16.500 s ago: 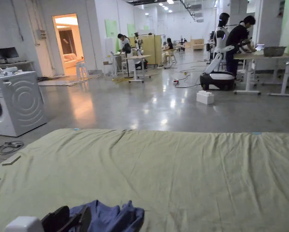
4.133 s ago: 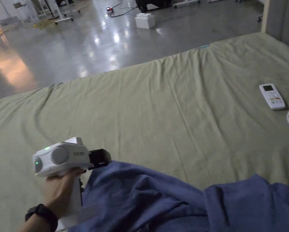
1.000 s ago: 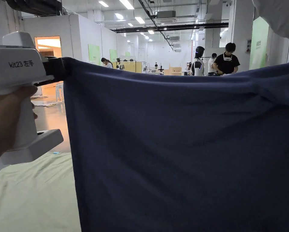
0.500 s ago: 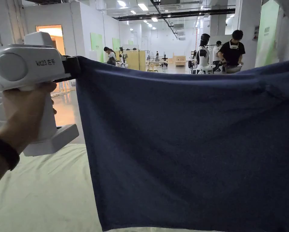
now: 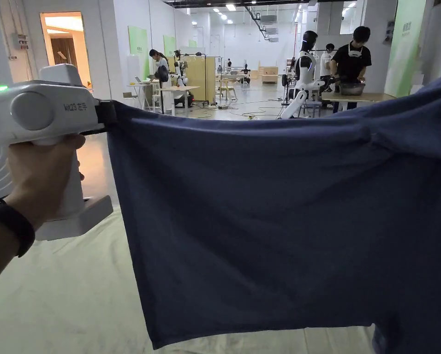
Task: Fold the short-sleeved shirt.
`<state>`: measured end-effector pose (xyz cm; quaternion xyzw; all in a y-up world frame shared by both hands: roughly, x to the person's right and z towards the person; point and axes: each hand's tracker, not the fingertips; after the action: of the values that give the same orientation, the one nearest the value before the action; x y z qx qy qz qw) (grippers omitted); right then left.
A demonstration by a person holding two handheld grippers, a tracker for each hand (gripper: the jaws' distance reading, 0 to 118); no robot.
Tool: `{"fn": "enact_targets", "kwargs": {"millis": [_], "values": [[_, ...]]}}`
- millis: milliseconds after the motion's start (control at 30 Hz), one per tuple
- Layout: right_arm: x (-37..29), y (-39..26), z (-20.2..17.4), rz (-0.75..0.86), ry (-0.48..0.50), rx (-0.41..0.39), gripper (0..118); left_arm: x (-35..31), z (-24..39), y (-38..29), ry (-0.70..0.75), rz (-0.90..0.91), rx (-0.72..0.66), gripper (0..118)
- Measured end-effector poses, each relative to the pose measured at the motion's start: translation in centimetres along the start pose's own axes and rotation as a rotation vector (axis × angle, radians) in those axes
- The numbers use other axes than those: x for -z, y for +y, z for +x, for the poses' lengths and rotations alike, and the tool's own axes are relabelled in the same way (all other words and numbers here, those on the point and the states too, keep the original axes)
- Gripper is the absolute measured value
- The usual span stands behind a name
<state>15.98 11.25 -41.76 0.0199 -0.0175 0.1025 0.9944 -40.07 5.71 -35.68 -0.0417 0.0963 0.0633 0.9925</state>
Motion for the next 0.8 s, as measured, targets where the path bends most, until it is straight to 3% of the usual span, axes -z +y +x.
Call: {"fn": "enact_targets", "kwargs": {"millis": [67,100,133,200,300,333,367,400,467,633,667,733,767,800], "values": [[1.0,-0.1,0.0,0.086,-0.059,-0.071,5,0.5,0.0,0.0,0.013,-0.005,0.022,5],[1.2,-0.1,0.2,0.044,-0.054,-0.061,5,0.7,-0.3,0.0,0.032,0.009,-0.001,5],[5.5,-1.5,-2.3,-0.015,0.053,-0.009,5,1.0,-0.6,0.0,0.035,0.004,-0.033,5],[7.4,-2.1,-2.9,-0.029,0.042,-0.012,5,1.8,-0.7,-0.1,0.055,-0.001,-0.039,5],[9.1,-2.6,-3.3,-0.039,-0.004,0.007,5,3.1,-0.3,-0.7,0.117,-0.024,0.060,5],[10.5,-2.7,-3.7,-0.017,-0.028,-0.042,5,3.6,-0.2,-1.0,0.084,-0.019,0.045,5],[11.9,-3.4,-3.9,-0.041,-0.017,-0.037,5,4.0,0.0,-1.1,0.087,-0.027,0.047,5],[11.0,-2.9,-4.4,0.036,-0.036,-0.088,5,4.3,-0.1,-1.4,0.088,-0.034,0.044,5],[11.9,-3.7,-5.0,-0.020,-0.028,-0.102,5,5.2,0.1,-2.0,0.083,-0.042,0.051,5],[10.4,-3.6,-4.8,-0.113,0.047,-0.018,5,4.2,0.2,-1.9,0.047,-0.138,0.032,5],[11.3,-8.9,-5.9,-0.188,0.145,0.008,5,4.3,0.5,-2.1,-0.025,-0.173,0.014,5],[11.7,-14.9,-6.1,-0.257,0.201,0.023,5,7.1,-1.0,-10.6,-0.084,-0.222,-0.011,5],[11.5,-16.8,-5.8,-0.252,0.224,-0.005,5,7.2,-1.4,-13.2,-0.051,-0.251,0.023,5],[9.2,-18.7,-5.5,-0.276,0.144,-0.012,5,7.0,-1.7,-14.7,-0.075,-0.261,0.017,5]]}}
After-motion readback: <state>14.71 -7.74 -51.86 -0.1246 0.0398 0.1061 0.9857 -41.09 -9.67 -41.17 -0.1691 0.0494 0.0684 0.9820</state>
